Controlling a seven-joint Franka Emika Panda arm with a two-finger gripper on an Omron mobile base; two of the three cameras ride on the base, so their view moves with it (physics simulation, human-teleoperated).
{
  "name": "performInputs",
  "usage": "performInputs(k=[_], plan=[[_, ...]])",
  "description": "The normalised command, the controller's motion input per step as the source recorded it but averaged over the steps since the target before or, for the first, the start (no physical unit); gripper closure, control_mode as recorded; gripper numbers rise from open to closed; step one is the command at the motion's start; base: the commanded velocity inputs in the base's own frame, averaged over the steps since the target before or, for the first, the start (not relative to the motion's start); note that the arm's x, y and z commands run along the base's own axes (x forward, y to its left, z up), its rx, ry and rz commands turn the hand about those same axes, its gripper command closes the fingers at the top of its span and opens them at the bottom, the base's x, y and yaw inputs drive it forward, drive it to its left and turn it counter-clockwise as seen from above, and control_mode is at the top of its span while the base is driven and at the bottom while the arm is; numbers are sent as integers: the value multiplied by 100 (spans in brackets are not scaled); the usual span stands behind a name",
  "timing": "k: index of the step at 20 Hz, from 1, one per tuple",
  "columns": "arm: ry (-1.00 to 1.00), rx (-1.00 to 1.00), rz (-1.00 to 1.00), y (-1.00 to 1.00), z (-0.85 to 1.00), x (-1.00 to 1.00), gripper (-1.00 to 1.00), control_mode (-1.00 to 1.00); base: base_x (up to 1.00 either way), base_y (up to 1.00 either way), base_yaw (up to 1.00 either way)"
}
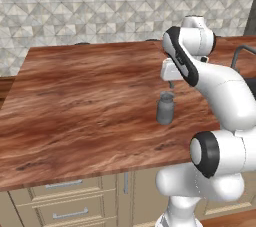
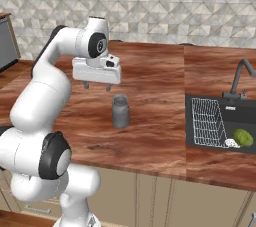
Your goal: Pick the jug and cup and place them in the sink. Then turn on the water.
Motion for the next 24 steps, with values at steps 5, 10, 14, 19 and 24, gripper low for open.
performInputs(k=[5,10,14,19,24], plan=[[7,0,0,-21,-3,33,-100,-100,0,0,0],[2,0,0,-21,-4,34,-100,-100,0,0,0],[0,0,0,-24,-10,28,-100,-100,0,0,0],[0,0,0,-17,-18,29,-100,-100,0,0,0],[0,0,0,-16,-24,30,-100,-100,0,0,0]])
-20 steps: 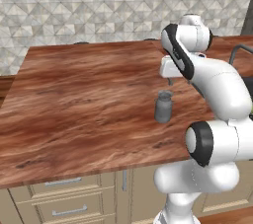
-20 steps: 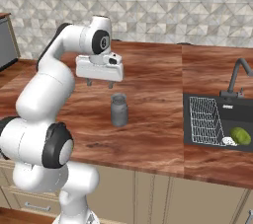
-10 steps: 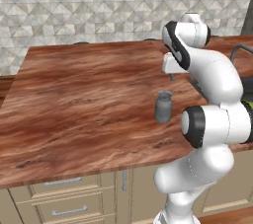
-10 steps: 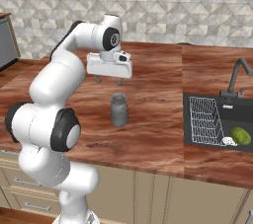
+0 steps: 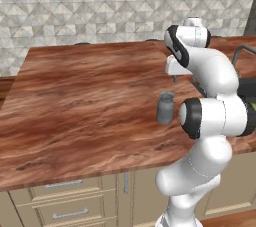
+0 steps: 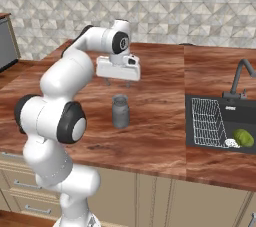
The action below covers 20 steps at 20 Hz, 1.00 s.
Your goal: Pick the jug and cup and place them in the sink. Then turn on the water.
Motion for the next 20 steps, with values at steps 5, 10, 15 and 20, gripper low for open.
performInputs(k=[5,10,15,20], plan=[[0,0,0,-20,-20,30,-100,-100,0,0,0],[0,0,0,-3,-20,34,-100,-100,0,0,0],[0,0,0,0,-18,30,-100,-100,0,0,0],[0,0,0,-3,-12,26,-100,-100,0,0,0]])
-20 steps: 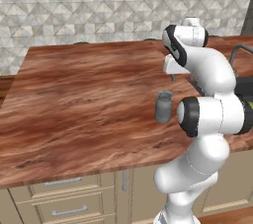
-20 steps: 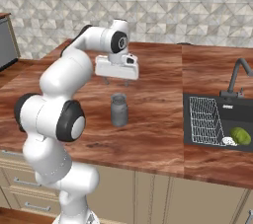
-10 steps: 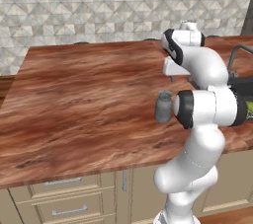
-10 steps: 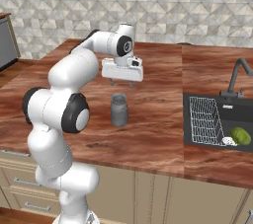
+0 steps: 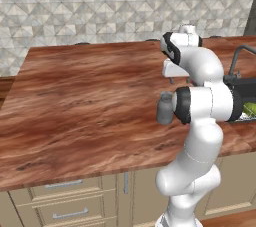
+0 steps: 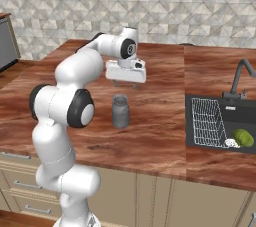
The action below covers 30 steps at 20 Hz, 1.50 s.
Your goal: Pick the jug and cup and place them in the sink. Then turn on the water.
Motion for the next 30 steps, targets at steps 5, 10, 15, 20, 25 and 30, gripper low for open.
performInputs(k=[5,10,15,20,25,30], plan=[[0,0,0,0,-11,25,-100,-100,0,0,0],[0,0,0,0,-15,24,-100,-100,0,0,0],[0,0,0,-7,-15,27,-100,-100,0,0,0],[0,1,0,-17,-11,26,-100,-100,0,0,0],[1,0,0,-6,-6,10,-100,-100,0,0,0],[2,0,0,-2,-5,0,-100,-100,0,0,0]])
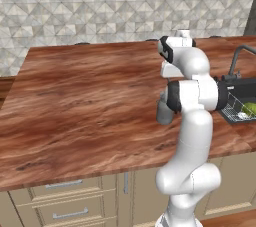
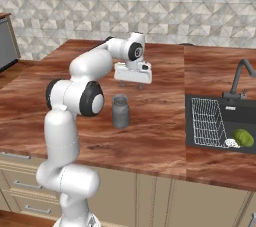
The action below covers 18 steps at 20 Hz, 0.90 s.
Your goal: Pick the jug and cup and place them in the sink. Then turn on the water.
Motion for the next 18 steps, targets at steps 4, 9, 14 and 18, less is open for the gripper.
performInputs(k=[4,9,14,18], plan=[[0,0,0,-3,-12,0,-100,-100,0,0,0],[0,0,0,0,-20,0,-100,-100,0,0,0],[0,0,0,0,-20,0,-100,-100,0,0,0],[3,0,0,0,-17,0,-100,-100,0,0,0]])
